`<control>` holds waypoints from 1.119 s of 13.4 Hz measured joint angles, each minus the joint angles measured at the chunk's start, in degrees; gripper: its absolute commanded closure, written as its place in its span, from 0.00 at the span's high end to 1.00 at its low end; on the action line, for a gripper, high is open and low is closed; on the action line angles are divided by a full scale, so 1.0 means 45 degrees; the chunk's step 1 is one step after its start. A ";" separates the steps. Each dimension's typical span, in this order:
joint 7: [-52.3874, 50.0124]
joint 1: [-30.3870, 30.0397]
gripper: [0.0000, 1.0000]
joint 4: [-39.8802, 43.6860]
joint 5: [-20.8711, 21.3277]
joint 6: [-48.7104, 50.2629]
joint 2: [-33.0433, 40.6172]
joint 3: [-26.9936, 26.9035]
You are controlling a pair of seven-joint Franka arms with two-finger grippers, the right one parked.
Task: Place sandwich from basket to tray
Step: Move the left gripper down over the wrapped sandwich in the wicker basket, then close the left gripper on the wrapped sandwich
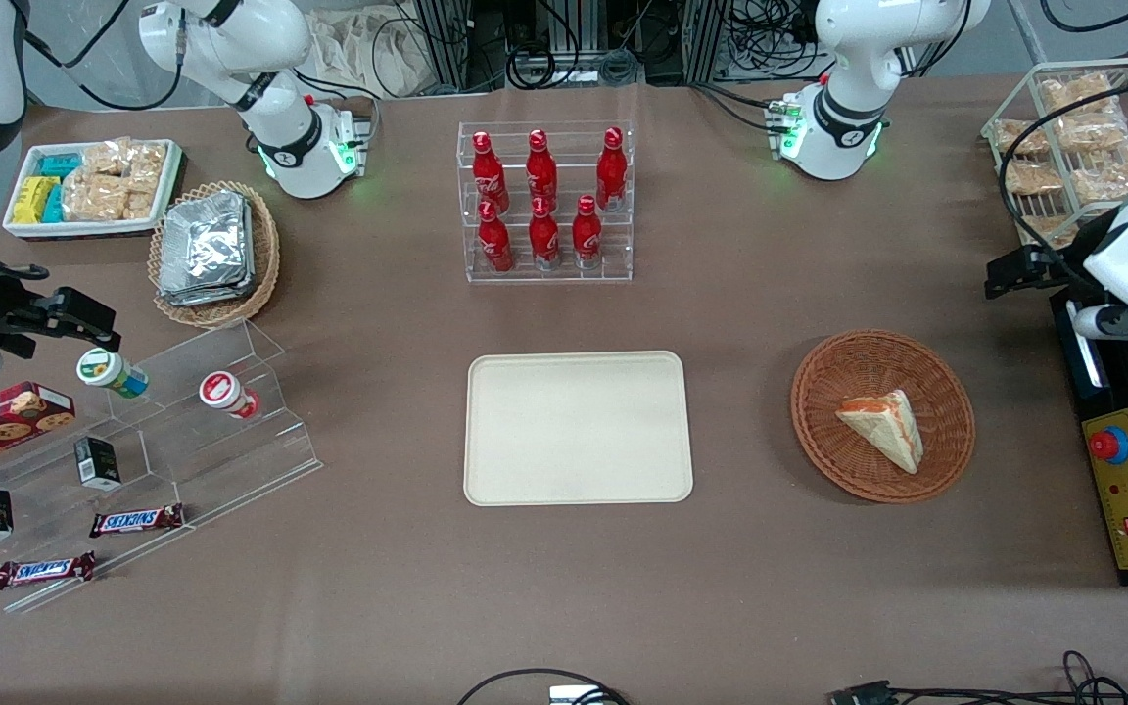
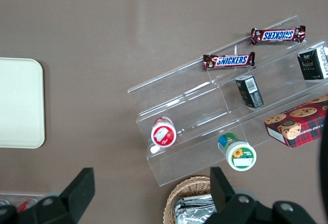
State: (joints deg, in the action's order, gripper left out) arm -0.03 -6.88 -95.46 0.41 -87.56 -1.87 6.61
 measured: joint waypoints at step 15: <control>-1.0485 0.1226 1.00 -0.4884 -0.0942 -0.8880 -0.2572 -0.0773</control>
State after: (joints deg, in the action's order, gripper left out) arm -47.21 -1.36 -117.44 -3.83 -127.52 -13.44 3.14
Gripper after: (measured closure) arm 0.000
